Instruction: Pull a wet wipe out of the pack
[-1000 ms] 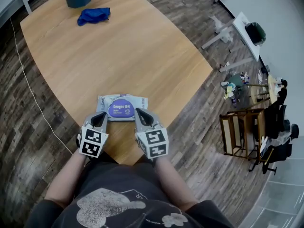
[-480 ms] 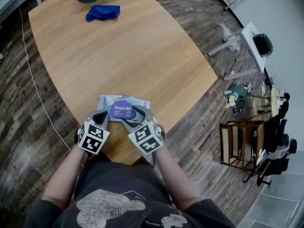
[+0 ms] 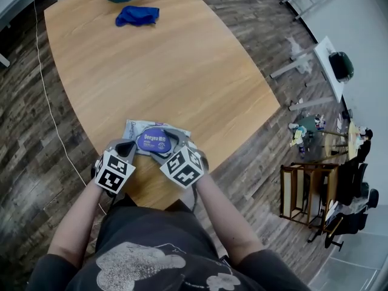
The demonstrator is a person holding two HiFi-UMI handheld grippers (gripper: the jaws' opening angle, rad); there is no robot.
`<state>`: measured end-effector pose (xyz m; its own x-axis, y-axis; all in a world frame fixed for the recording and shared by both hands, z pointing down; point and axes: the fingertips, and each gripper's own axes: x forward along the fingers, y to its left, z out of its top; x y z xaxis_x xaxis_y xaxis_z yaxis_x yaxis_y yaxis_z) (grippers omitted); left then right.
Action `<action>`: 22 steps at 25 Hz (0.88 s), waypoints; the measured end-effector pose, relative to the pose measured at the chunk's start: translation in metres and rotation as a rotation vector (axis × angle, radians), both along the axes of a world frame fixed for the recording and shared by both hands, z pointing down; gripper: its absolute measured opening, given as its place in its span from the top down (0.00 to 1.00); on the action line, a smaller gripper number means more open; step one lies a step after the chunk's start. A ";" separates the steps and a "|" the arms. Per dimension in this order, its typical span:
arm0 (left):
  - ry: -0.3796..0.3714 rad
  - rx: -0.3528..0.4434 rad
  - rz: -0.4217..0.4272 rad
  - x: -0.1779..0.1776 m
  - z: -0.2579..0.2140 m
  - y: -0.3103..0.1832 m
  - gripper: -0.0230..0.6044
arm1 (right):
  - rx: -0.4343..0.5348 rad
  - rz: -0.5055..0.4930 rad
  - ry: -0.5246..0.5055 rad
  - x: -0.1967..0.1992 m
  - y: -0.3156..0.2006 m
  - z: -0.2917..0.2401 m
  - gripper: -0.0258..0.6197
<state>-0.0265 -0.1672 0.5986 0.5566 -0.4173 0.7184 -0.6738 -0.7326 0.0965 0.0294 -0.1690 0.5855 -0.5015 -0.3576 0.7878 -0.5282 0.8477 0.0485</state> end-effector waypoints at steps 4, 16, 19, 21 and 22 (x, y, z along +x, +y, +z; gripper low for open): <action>-0.003 0.006 0.001 0.000 0.001 -0.001 0.93 | 0.004 0.000 -0.036 0.000 -0.001 0.001 0.46; -0.007 0.013 -0.003 0.000 0.001 -0.001 0.93 | -0.140 -0.013 -0.117 0.002 -0.004 -0.005 0.48; 0.001 0.010 -0.007 -0.002 -0.001 -0.003 0.94 | -0.163 -0.012 -0.130 0.001 -0.005 -0.005 0.48; 0.003 0.014 -0.007 -0.001 -0.001 -0.002 0.93 | -0.185 -0.002 -0.161 0.001 -0.005 -0.006 0.48; 0.002 0.016 -0.006 -0.001 0.000 -0.002 0.94 | -0.203 0.007 -0.187 0.002 -0.006 -0.007 0.48</action>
<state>-0.0274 -0.1693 0.5982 0.5551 -0.4325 0.7105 -0.6783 -0.7298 0.0858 0.0315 -0.1746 0.5783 -0.6431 -0.2058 0.7376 -0.5179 0.8264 -0.2209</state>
